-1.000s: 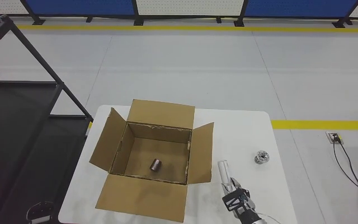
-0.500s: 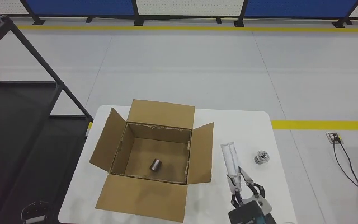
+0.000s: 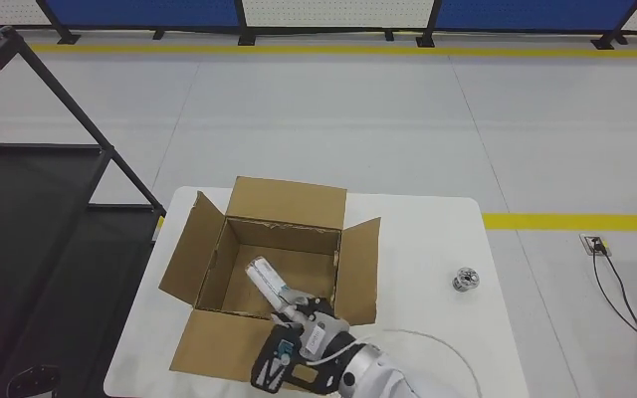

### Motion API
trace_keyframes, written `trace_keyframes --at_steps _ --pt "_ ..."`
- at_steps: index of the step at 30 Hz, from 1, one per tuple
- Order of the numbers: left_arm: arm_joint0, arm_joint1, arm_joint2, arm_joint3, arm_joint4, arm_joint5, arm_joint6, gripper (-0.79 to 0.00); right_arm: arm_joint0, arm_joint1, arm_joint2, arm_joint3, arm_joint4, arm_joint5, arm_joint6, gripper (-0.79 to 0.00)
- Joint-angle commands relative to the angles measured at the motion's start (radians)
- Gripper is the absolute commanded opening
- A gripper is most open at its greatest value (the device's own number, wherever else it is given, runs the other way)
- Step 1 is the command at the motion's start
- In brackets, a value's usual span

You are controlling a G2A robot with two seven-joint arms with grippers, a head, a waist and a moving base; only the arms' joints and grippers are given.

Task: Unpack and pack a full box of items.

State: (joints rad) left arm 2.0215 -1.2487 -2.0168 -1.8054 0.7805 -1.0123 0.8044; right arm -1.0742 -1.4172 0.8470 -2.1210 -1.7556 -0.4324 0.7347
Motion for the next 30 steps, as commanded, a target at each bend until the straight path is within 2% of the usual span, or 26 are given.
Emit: trace_keyframes --at_steps 1,4,7,11,13,18,28,30 --pt "-0.001 0.000 0.000 0.000 0.000 0.000 0.000 0.000 0.135 -0.026 -0.037 0.110 0.101 0.007 0.095 -0.785" --pt "-0.001 0.000 0.000 0.000 0.000 0.000 0.000 0.000 0.295 -0.068 -0.095 0.271 0.186 0.043 0.206 -0.785" --pt "-0.001 0.000 0.000 0.000 0.000 0.000 0.000 0.000 0.423 -0.111 -0.150 0.435 0.261 0.087 0.267 -0.785" --pt "-0.001 0.000 0.000 0.000 0.000 0.000 0.000 0.000 0.554 -0.165 -0.219 0.647 0.316 0.132 0.337 -0.785" --pt "-0.001 0.000 0.000 0.000 0.000 0.000 0.000 0.000 0.600 -0.189 -0.247 0.734 0.329 0.148 0.334 -0.785" --pt "-0.001 0.000 0.000 0.000 0.000 0.000 0.000 0.000 0.651 -0.229 -0.268 0.878 0.402 0.138 0.279 -0.785" --pt "-0.001 0.000 0.000 0.000 0.000 0.000 0.000 0.000 0.651 -0.229 -0.268 0.878 0.402 0.138 0.279 -0.785" --pt "-0.001 0.000 0.000 0.000 0.000 0.000 0.000 0.000 0.636 -0.228 -0.261 0.879 0.410 0.121 0.250 -0.785"
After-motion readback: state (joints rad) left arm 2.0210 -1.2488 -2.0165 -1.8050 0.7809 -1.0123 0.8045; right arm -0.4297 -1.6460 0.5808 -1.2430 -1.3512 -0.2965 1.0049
